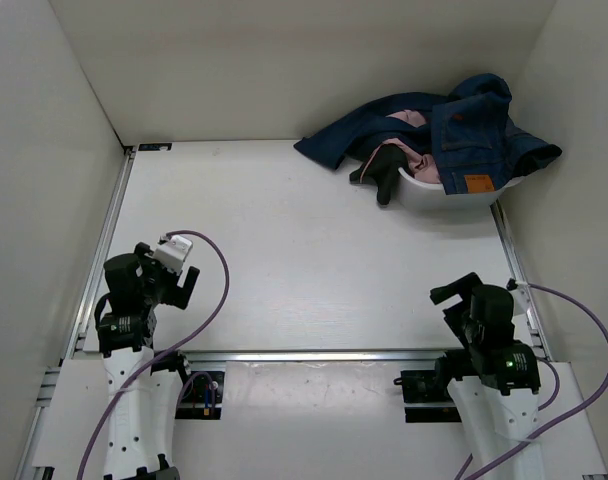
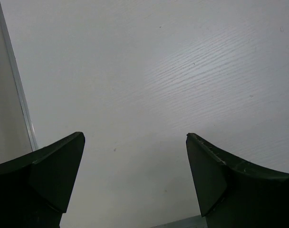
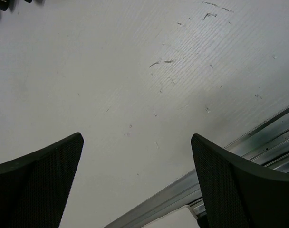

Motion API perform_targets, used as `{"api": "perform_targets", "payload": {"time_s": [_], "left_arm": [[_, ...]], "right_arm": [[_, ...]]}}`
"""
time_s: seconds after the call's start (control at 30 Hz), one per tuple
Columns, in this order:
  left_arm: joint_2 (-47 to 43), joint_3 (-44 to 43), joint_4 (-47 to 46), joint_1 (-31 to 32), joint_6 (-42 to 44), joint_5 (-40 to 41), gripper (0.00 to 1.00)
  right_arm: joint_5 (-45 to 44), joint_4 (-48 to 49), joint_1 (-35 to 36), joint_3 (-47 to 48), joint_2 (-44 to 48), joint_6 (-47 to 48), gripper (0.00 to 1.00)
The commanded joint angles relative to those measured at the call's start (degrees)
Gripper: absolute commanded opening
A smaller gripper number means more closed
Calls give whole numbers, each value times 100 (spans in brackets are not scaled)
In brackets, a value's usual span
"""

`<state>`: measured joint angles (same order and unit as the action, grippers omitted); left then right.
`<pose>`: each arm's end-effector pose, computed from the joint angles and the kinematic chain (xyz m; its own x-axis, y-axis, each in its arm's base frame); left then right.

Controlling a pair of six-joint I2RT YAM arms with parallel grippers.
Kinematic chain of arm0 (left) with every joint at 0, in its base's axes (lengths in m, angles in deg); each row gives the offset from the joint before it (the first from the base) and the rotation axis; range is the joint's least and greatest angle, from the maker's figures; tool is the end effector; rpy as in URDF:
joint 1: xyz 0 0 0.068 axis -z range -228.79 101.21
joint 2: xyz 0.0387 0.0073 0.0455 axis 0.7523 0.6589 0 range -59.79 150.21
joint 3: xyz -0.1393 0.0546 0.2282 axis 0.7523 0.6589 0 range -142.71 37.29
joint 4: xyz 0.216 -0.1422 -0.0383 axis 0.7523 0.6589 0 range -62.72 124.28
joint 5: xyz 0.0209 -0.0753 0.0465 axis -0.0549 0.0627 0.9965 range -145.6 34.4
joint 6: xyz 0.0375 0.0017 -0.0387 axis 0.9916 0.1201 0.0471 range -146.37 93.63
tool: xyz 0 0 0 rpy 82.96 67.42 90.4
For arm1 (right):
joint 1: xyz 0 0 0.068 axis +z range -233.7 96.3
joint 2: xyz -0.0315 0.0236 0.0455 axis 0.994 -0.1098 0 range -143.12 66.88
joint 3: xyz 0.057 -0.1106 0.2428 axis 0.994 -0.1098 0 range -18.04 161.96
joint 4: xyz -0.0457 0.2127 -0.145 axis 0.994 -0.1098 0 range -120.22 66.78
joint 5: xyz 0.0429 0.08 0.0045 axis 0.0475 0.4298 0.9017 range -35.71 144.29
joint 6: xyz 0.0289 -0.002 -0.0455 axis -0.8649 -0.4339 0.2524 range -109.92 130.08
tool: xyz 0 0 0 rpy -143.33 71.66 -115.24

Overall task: Fold and stack the trousers
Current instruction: Grab the trousers from the pile

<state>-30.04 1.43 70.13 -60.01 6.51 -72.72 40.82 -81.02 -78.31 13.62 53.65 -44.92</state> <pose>0.1143 0.0120 0.2656 -0.4681 0.4361 -0.7686 0.3567 0.8890 0.2872 0.0609 -0.0026 0.2393 -0.2901 0.7728 -0.5645 0.5677 0.6139 0.5485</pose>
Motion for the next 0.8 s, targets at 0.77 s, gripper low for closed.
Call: {"api": "perform_targets", "payload": {"time_s": [0.77], "left_arm": [[1674,-1759,883,85,903,-1425,100]], "right_arm": [[-641,1173,-477,9382,-9572,3935,99]]}}
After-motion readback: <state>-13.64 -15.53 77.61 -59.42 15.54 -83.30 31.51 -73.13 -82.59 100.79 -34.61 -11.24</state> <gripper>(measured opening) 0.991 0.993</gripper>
